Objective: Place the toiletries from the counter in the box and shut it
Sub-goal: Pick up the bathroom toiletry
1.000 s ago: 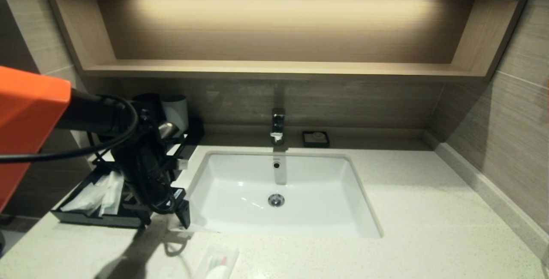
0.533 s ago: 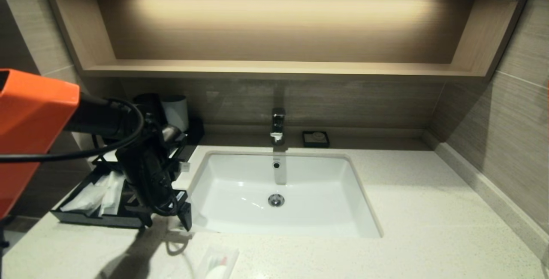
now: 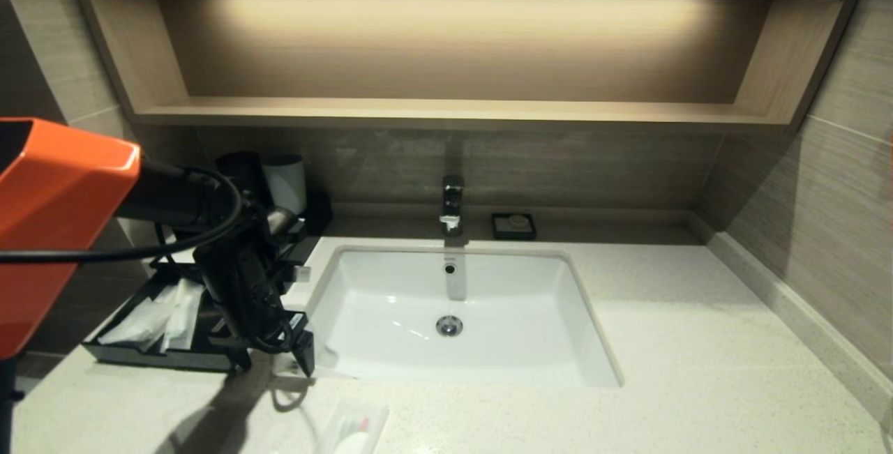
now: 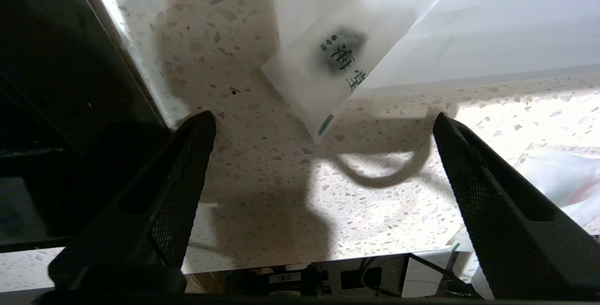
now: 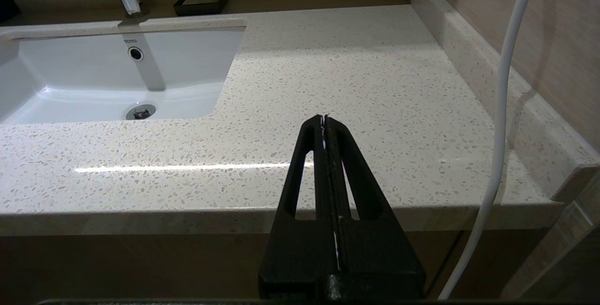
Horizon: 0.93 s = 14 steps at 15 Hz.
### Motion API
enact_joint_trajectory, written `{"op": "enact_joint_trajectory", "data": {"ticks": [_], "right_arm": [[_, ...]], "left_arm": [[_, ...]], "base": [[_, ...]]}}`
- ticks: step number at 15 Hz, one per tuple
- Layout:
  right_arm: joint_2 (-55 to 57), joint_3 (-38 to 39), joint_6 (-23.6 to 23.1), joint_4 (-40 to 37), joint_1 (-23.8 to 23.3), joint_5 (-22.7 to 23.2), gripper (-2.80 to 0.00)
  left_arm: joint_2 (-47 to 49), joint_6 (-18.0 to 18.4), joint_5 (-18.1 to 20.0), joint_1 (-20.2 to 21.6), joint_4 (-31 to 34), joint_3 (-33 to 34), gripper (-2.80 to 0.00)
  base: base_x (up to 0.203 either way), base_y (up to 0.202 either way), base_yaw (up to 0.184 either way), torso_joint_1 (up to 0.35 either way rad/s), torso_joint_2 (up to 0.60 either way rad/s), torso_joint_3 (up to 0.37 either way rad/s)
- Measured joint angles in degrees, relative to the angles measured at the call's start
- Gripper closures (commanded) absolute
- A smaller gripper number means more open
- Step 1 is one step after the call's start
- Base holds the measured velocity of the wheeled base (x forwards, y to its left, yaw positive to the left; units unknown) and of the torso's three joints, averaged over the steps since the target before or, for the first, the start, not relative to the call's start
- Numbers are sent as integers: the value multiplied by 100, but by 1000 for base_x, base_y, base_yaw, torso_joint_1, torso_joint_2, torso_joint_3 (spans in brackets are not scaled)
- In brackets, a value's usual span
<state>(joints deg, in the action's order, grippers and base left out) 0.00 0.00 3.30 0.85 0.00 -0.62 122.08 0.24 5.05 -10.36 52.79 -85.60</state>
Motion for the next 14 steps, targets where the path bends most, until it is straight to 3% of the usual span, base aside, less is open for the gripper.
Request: {"op": "enact_joint_trajectory", "data": {"ticks": [14], "right_arm": [[0, 0, 0, 0, 0, 2, 0]], "left_arm": [[26, -106, -23, -7, -124, -47, -280]], "base": [[0, 0, 0, 0, 0, 0]]}}
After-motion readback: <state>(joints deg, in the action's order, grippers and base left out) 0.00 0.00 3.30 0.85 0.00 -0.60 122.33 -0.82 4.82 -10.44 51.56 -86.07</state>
